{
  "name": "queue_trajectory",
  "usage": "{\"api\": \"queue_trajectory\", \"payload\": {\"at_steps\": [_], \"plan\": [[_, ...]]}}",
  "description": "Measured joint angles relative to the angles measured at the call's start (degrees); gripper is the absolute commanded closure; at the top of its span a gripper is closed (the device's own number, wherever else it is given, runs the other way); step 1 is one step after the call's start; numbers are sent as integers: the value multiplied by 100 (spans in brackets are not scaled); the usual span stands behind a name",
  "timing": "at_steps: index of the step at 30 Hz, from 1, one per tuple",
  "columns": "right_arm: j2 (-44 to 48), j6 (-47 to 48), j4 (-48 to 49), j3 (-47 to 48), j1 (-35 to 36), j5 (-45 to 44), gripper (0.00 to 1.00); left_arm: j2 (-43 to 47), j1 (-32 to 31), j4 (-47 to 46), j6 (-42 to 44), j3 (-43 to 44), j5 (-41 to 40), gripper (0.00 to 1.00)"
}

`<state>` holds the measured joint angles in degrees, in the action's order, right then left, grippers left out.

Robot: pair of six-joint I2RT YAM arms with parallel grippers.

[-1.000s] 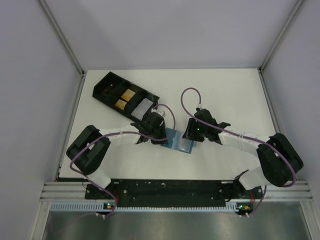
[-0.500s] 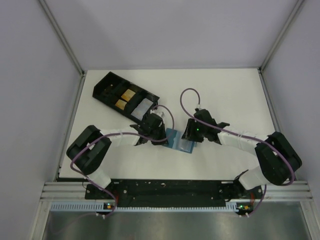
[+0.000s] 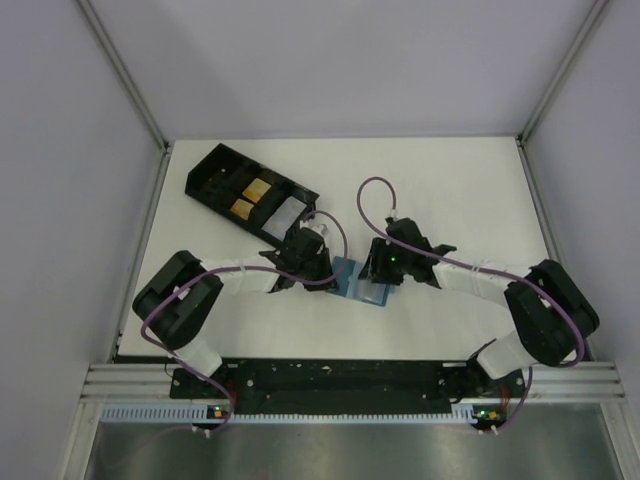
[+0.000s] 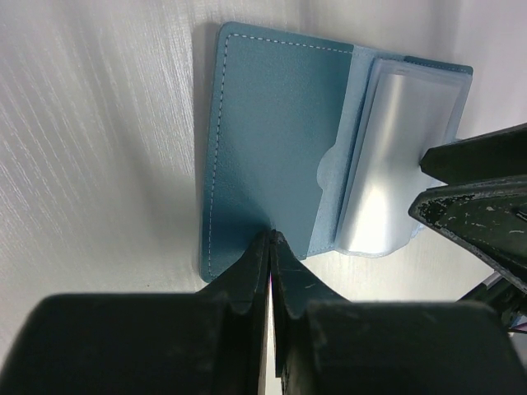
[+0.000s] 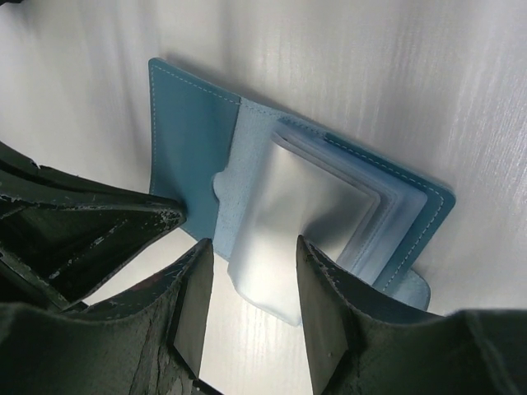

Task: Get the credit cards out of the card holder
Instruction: Open the card holder at the center of the board.

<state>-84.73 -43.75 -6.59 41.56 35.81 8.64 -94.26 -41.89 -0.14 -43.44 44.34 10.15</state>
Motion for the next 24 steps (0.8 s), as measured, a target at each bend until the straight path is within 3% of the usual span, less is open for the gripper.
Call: {"api": "queue_trajectory", "payload": {"at_steps": [8,24], "plan": [[260,26,-413,9,0,-437,48,35,2,-87,-44,-74,-9,95],[225,15,-496,9,0,-538,48,48,2,-138,-118,-109,-9,95]]}}
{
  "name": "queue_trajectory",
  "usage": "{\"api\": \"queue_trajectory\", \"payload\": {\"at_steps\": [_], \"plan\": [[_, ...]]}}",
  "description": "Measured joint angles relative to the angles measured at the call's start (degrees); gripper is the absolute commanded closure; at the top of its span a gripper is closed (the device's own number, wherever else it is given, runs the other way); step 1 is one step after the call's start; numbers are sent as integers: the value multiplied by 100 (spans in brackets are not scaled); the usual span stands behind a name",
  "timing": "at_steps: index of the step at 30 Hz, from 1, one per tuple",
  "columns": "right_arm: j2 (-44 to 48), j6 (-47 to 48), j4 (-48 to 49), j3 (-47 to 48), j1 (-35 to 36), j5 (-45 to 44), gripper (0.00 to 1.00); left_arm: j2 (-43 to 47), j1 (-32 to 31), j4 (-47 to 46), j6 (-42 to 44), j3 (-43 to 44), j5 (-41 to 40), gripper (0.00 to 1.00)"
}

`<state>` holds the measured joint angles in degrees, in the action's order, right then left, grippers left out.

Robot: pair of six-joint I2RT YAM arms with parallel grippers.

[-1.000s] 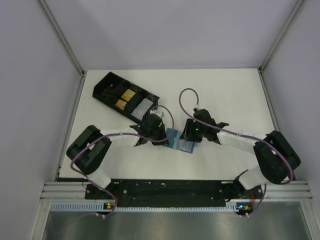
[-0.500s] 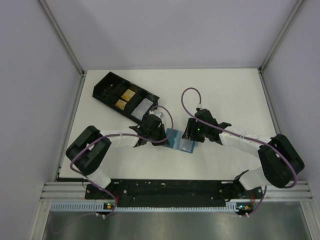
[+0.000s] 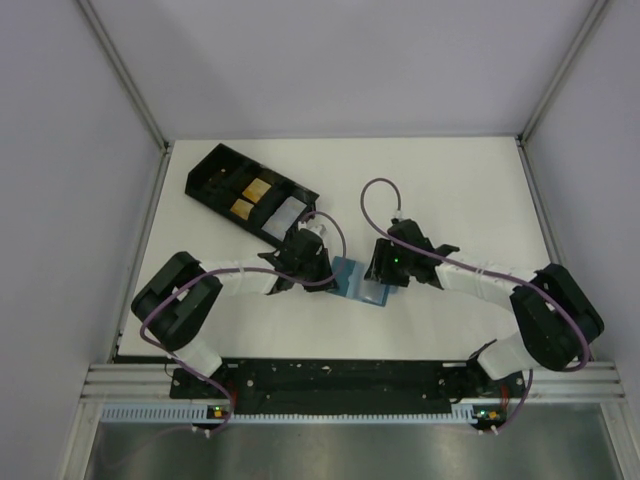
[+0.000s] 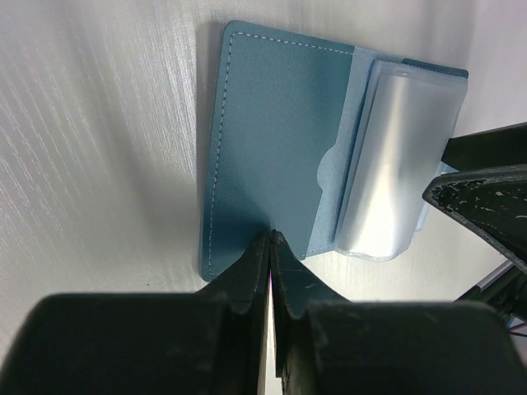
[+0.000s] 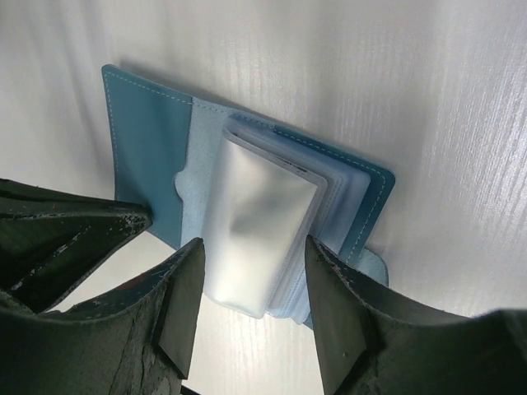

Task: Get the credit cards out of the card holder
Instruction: Open the card holder at the center of the board.

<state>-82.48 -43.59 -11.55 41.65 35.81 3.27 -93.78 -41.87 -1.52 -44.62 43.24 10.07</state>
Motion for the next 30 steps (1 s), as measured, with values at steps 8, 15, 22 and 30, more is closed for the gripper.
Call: {"api": "queue_trajectory", "payload": {"at_steps": [8,15,22,30], "plan": [[-94,-7,98,0,0,114,48,2,7,-52,-15,-28,7,95],[-94,-4,184,0,0,245,49,4,13,-66,-24,-35,22,95],[-96,-4,262,2,0,431,50,4,15,-122,-48,-72,109,95],[-164,-9,732,46,0,914,49,66,9,-125,-55,-138,155,94]]}}
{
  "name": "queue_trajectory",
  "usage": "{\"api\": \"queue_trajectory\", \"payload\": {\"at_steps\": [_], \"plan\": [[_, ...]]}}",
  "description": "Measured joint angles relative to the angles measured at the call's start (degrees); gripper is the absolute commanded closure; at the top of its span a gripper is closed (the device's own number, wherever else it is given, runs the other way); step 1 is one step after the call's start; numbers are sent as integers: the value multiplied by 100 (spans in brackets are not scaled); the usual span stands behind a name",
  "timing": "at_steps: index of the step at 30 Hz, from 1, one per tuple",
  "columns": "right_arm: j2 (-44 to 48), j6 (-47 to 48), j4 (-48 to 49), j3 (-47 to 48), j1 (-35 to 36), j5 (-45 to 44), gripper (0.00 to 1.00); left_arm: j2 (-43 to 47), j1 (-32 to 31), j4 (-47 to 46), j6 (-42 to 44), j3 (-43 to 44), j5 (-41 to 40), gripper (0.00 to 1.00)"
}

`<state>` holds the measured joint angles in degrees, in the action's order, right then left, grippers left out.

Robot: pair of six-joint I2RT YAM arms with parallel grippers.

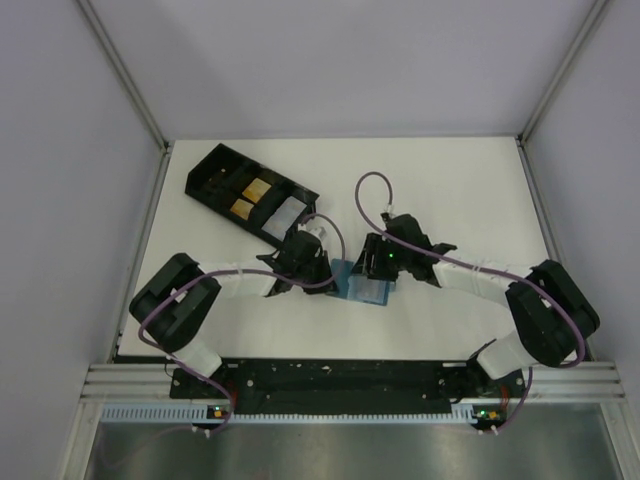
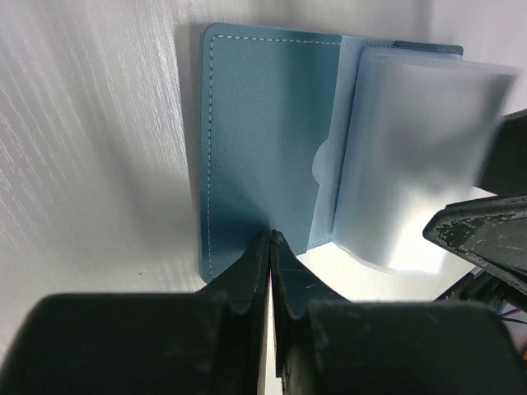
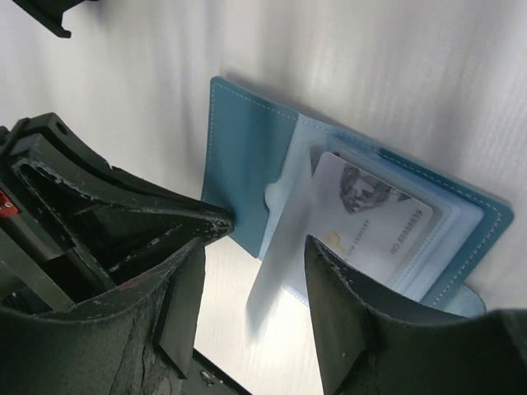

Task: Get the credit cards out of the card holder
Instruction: Open the card holder at the center of the board.

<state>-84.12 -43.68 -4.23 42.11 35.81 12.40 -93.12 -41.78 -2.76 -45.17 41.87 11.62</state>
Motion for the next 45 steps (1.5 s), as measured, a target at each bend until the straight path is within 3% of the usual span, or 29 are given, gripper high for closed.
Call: {"api": "queue_trajectory", "payload": {"at_steps": [21,38,45], "plan": [[-1213,-269,855,645,4,739,48,295,-9,144,-15,-48,39,88],[-1692,-367,940,791,7,782,52,1368,-9,334,-17,-249,107,84],[-1692,-345,868,835,13,730,53,848,-9,42,-85,153,442,87]]}}
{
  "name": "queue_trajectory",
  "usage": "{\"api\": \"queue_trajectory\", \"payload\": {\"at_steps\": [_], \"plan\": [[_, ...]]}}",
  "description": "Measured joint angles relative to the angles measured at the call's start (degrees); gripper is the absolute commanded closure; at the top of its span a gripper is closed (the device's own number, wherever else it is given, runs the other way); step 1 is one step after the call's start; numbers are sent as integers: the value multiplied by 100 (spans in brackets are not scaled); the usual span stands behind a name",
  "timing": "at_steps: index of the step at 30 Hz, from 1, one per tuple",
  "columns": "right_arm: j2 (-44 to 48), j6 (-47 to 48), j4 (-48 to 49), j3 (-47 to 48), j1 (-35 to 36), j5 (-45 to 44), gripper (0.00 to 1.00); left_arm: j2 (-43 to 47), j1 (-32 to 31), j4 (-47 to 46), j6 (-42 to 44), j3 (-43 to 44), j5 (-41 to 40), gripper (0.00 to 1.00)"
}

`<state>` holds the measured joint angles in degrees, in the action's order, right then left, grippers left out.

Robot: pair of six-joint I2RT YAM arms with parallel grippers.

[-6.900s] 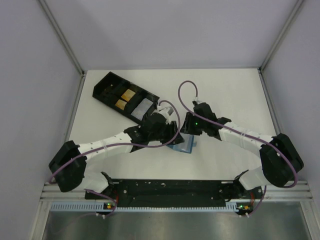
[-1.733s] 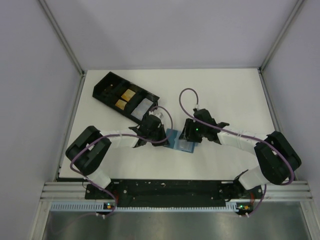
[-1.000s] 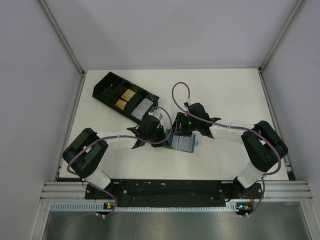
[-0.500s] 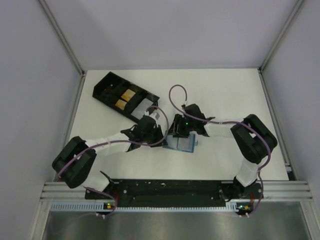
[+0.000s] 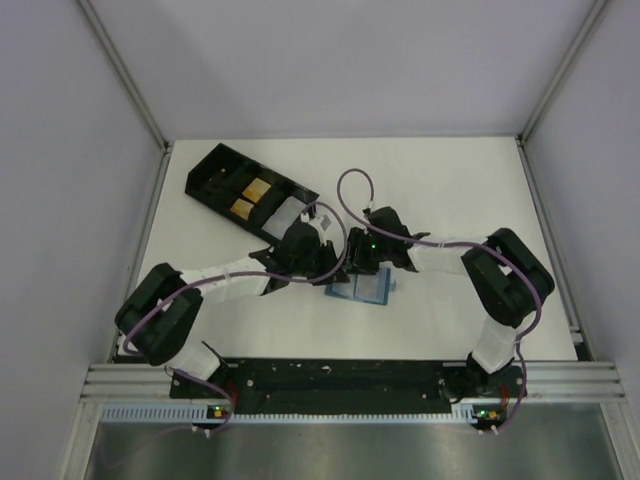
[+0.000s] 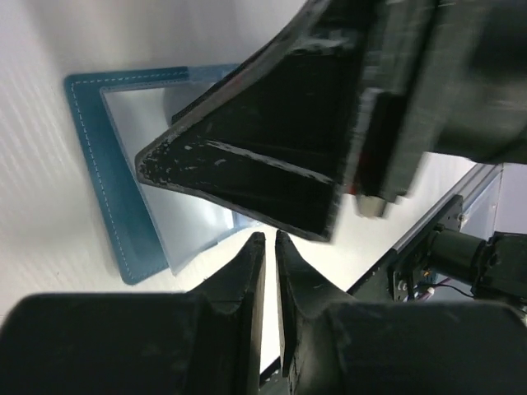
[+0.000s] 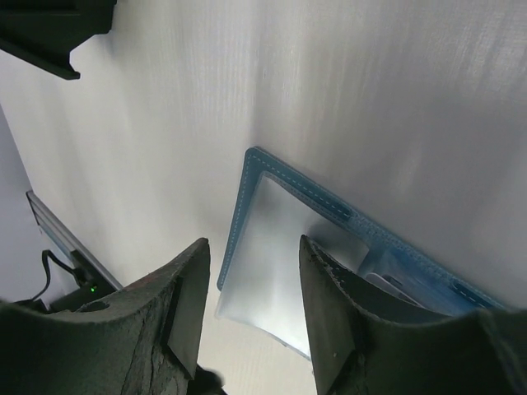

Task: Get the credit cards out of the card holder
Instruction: Open the card holder at the center of the board, then remove the credit card from the card holder.

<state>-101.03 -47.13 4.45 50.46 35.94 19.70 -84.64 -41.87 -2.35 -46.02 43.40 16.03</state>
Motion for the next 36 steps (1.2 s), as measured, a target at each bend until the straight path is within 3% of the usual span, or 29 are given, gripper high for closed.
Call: {"api": "queue_trajectory", "payload": {"at_steps": [7,13,17,23,30,36], "plan": [[175,7,-251,20,-26,-249,53,-1021,0,-249,-258,-11,120,89],[1075,114,-533,-192,-149,-656,55,-1049,0,-400,-402,-116,87,89],[1591,214,-597,-525,-168,-933,63,-1058,0,-481,-494,-120,92,89],[1784,280,-813,-1187,-168,-1281,64,-1060,0,-518,-538,-118,131,87],[1939,380,-898,-1298,-170,-1493,64,-1060,7,-520,-592,-87,264,79],[1956,501,-1014,-1298,-170,-1628,64,-1158,33,-525,-581,166,391,64]]}}
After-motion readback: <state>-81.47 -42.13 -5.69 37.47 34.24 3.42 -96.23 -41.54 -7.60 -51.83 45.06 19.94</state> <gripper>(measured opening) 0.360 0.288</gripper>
